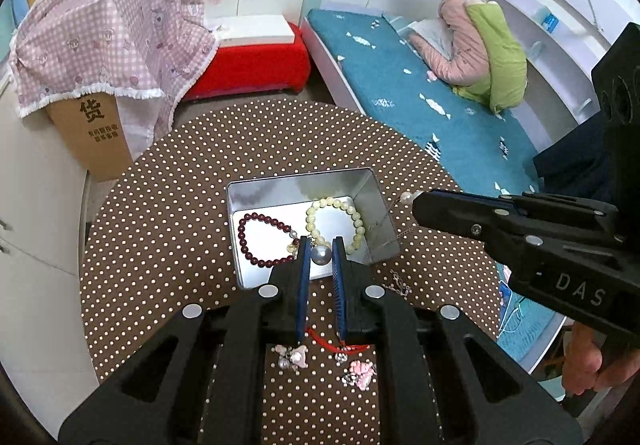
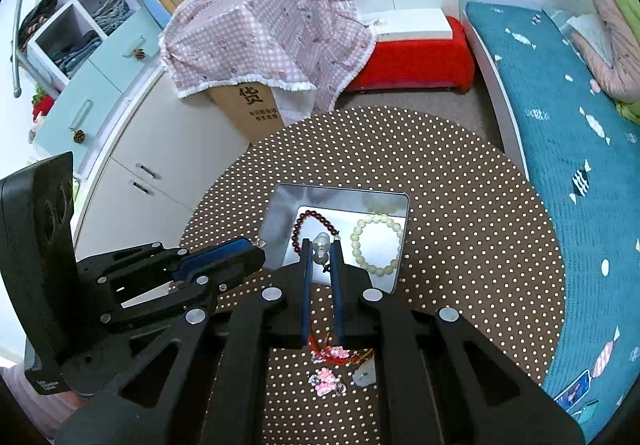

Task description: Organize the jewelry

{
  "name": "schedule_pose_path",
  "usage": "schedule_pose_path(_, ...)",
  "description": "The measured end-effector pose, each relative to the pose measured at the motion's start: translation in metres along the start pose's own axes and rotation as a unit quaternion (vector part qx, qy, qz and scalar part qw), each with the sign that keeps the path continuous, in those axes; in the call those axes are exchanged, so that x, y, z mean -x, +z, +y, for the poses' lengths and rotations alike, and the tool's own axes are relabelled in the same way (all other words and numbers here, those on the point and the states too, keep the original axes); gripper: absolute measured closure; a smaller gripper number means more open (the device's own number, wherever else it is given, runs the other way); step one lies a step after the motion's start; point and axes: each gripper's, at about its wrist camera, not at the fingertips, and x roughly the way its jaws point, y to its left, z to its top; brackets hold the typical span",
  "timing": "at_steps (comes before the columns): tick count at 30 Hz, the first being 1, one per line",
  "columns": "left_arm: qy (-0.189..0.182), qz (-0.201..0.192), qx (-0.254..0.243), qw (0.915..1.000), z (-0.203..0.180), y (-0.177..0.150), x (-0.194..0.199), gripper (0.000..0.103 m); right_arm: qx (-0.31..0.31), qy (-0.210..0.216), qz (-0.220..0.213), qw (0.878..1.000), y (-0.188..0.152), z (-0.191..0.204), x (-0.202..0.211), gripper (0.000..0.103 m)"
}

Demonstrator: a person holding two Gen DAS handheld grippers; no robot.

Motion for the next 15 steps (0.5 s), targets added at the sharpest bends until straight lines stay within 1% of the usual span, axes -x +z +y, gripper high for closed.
schedule_pose_path(3,0.004,0.015,0.006,0.9999,0.003,0.002,-0.018,0.092,-0.010,-0.003,0.014,1.000,0.001,-0.009,-0.014,0.095)
schedule_pose_path(5,0.005,0.022,0.009,0.9997,0.003,0.004,-0.026,0.092,-0.022,0.004,0.018,1.000,0.003,-0.014,-0.016,0.095)
schedule_pose_path(10,0.007,0.030,0.017,0.9994,0.007,0.008,-0.040,0.092,-0.029,0.017,0.008,0.999,0.011,-0.017,-0.004,0.095)
schedule_pose_path(12,0.002,0.030,0.020,0.9993,0.008,0.009,-0.041,0.092,-0.029,0.028,0.004,0.999,0.014,-0.017,0.005,0.095)
schedule_pose_path(15,0.000,0.028,0.022,0.9993,0.009,0.010,-0.041,0.092,-0.021,0.028,-0.003,0.999,0.019,-0.012,0.016,0.095)
